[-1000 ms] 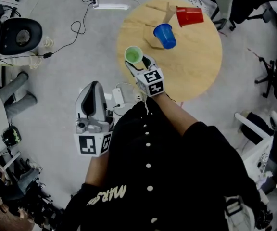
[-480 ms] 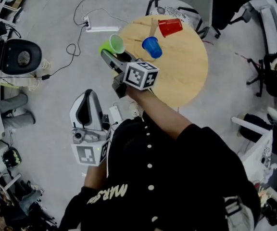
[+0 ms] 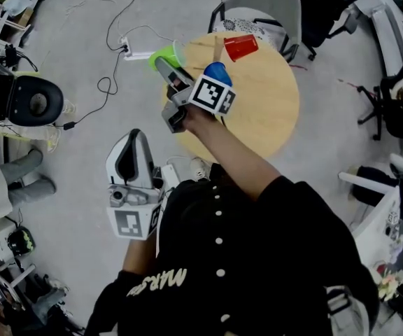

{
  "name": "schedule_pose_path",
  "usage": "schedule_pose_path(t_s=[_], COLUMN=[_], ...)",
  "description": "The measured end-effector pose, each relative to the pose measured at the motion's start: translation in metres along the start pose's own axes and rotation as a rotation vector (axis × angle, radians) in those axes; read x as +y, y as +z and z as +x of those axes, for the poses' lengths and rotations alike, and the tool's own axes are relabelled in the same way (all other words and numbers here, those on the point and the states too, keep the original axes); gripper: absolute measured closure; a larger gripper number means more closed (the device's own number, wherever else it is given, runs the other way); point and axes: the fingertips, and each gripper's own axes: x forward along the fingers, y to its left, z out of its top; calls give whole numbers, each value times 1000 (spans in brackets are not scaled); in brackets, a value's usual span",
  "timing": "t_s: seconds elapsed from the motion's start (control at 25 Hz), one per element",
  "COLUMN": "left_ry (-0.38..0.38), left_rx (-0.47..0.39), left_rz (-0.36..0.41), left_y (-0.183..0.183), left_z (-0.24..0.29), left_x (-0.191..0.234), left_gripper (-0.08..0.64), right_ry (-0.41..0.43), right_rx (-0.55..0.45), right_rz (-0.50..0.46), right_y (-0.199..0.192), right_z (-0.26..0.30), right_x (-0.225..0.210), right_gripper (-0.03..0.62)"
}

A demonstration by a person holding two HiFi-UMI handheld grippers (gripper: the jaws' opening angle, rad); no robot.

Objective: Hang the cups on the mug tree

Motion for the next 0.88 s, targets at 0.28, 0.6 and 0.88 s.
schedule_pose_path(t_s=[0.28, 0.6, 0.88], left_ry=[-32, -56, -75], left_rx=[28, 56, 55], left_rz=[-6, -14, -16], left_y=[-8, -21, -24], left_z=[9, 20, 30], left_x=[-11, -21, -31], left_gripper=[558, 558, 558], right_ry=[12, -7, 58], right_rx=[-87, -198, -310], right_rz=[161, 372, 571], right_y=[30, 59, 74], right_z=[-7, -27, -35], right_x=[-9, -36, -47], right_gripper=[347, 347, 351])
